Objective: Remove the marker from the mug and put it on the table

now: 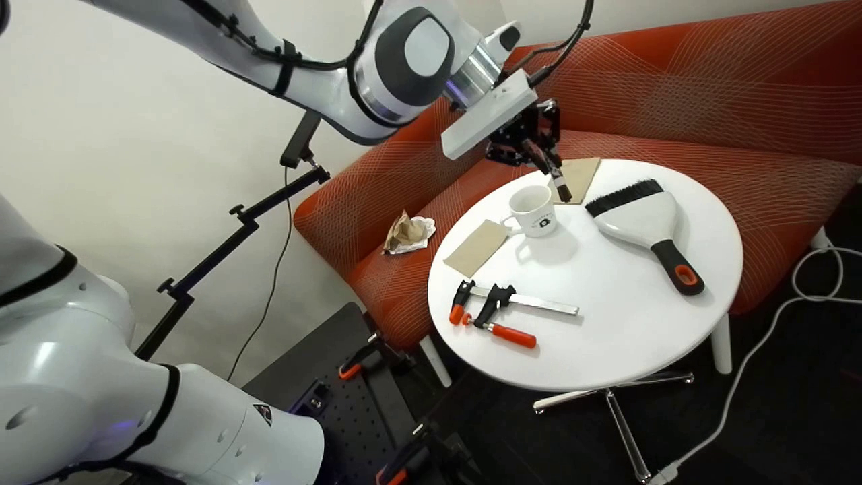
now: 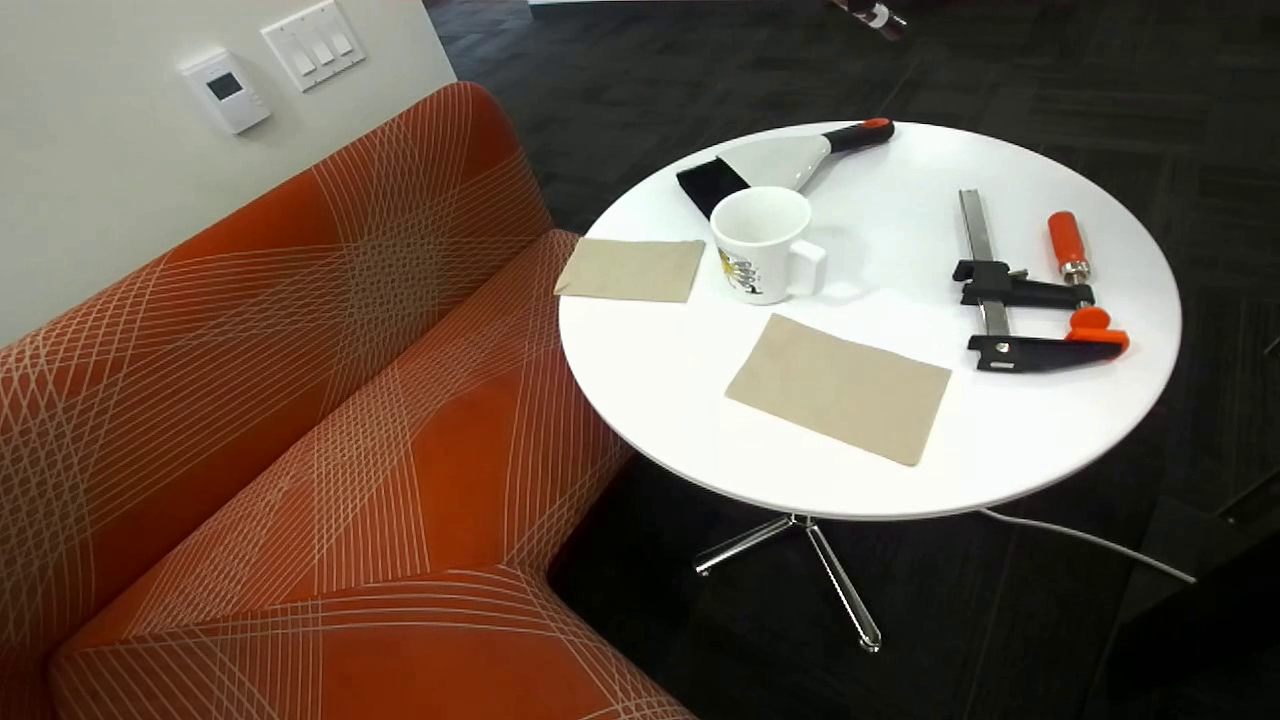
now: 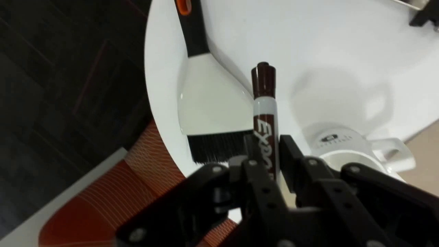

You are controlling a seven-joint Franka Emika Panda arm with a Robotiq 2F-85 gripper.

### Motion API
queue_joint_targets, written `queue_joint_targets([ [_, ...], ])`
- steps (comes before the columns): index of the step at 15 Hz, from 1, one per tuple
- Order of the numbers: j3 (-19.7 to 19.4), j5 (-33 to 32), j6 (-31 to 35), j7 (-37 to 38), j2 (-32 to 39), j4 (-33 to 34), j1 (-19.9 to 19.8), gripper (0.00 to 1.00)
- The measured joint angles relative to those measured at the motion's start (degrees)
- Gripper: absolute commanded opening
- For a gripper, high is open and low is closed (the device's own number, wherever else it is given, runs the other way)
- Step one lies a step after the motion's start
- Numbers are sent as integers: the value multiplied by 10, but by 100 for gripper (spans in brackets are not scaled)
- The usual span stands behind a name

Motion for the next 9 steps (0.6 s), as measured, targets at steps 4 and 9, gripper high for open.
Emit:
queue_joint_targets([
  [4, -35, -94, -18, 129, 49, 7, 10, 5],
  [9, -35, -94, -42, 166, 126, 36, 9, 5],
])
